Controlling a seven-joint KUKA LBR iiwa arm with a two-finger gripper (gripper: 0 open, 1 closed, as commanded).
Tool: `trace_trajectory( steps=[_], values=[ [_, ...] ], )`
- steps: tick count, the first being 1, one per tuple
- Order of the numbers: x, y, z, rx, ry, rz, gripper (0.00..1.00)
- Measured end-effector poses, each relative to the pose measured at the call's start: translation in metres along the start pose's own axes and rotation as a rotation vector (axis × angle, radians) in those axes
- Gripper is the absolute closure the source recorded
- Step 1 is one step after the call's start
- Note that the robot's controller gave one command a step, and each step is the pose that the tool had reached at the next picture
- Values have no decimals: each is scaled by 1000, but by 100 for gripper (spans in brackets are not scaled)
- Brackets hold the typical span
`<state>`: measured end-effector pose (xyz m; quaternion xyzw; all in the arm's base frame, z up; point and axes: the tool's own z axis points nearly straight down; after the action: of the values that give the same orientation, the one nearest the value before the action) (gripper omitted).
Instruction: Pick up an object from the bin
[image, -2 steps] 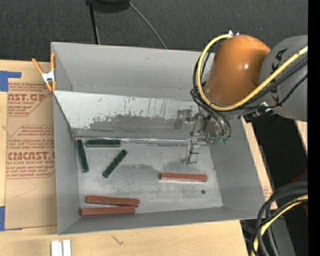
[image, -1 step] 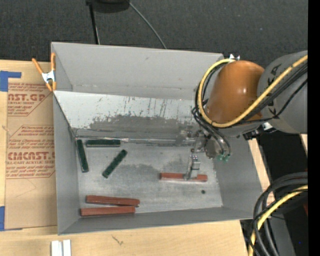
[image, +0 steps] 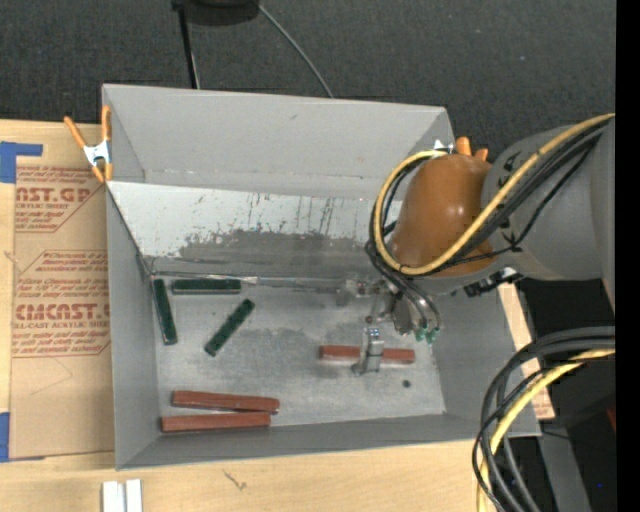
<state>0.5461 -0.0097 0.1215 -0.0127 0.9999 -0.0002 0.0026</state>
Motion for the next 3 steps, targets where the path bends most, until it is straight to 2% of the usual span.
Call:
trace_trajectory(
  steps=[1,2,3],
  values=[
    [31,-50,52,-1,6,-126,100],
    [31,-50,52,-1,6,-126,100],
    [-2,-70,1,-2,9,-105,100]
  ],
)
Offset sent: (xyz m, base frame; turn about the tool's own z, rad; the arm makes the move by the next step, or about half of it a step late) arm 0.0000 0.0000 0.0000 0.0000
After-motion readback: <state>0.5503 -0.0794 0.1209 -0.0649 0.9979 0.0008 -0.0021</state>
